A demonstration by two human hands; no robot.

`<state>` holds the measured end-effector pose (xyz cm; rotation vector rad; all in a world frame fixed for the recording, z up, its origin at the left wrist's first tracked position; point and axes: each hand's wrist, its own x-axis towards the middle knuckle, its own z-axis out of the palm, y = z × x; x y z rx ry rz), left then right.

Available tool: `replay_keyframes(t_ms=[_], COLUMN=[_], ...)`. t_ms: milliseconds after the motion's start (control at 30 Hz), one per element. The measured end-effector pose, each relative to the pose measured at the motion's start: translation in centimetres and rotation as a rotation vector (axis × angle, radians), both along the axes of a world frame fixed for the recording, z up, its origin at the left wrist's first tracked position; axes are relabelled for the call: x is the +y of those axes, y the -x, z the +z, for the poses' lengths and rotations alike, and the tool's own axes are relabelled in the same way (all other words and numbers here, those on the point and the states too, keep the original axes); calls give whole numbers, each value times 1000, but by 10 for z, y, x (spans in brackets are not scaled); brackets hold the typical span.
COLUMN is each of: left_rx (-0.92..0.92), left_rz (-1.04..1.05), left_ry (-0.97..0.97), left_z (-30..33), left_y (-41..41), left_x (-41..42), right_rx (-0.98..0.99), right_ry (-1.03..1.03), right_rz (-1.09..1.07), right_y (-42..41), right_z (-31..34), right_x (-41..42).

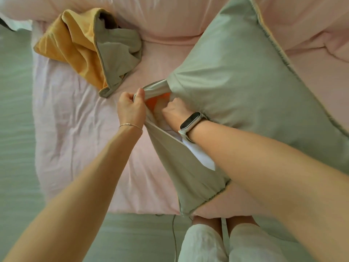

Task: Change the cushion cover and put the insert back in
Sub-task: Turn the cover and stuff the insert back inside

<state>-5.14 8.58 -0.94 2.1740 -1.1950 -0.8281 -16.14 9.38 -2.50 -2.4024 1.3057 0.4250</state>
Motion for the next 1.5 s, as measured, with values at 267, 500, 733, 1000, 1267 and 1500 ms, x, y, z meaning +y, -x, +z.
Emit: replay_keyframes(t_ms=[267, 500, 733, 1000, 1267, 1500], left_rx=[151, 227, 267, 343, 603, 581], left_rz=[140, 100, 184, 250, 294, 145], left_ry=[-40, -22, -67, -44, -38, -38], left_z=[2, 7, 12, 0, -10, -7], left_y=[7, 4, -14, -24, -25, -36], left_x=[8, 18, 24, 15, 5, 19], right_rx=[-78, -133, -306, -350, -846, -792], right_ry=[163, 328, -37, -202, -509, -436], right_rz=[24, 200, -112, -391, -798, -452], right_y=[26, 31, -12, -34, -57, -81], right_z=[13, 7, -1, -38, -60, -63], right_x=[16, 19, 0, -8, -7, -12])
